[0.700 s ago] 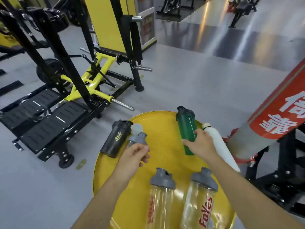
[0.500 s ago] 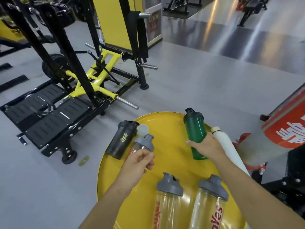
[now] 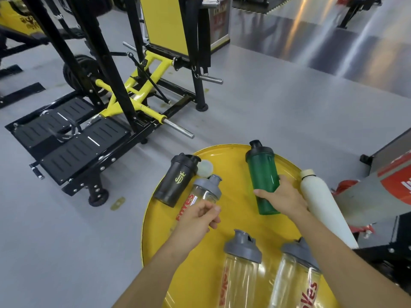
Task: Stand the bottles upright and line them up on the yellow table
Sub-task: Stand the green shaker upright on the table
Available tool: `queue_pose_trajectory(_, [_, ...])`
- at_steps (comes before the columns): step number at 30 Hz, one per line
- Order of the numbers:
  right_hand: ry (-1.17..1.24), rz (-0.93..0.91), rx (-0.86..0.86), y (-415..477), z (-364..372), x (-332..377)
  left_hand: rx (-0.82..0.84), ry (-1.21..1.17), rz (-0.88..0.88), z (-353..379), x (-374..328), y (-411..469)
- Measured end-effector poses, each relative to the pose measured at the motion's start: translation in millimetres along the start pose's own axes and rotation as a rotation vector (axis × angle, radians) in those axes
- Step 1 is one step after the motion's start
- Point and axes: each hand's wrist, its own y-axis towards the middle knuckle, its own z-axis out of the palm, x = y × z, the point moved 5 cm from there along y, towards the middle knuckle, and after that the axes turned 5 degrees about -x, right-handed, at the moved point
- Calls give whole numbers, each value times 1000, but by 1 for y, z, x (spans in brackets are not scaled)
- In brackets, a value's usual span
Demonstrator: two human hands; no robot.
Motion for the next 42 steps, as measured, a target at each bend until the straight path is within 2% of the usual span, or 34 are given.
queue_pose_trajectory(8, [377,-236,-117,-7,9,21,39,0,33,8,-14,7])
queue_pose_trajectory(11, [449,-235,-170,-7,15,19,42,0,34,9,-16,8])
queue_pose_trajectory(18, [564,-293,-165,-6,30,16,31,12,28,8,-12,11])
queue_pose_trajectory(29, [479,-251,-99,-5,38,17,49,29,16,15,-8,10])
queue_pose_trajectory(35, [315,-156,34,-11,37,2,73,30,37,19,-19,9])
queue_pose_trajectory(42, [145,-209,-2,-36,-5,-13,95,38,69,29,-33,12])
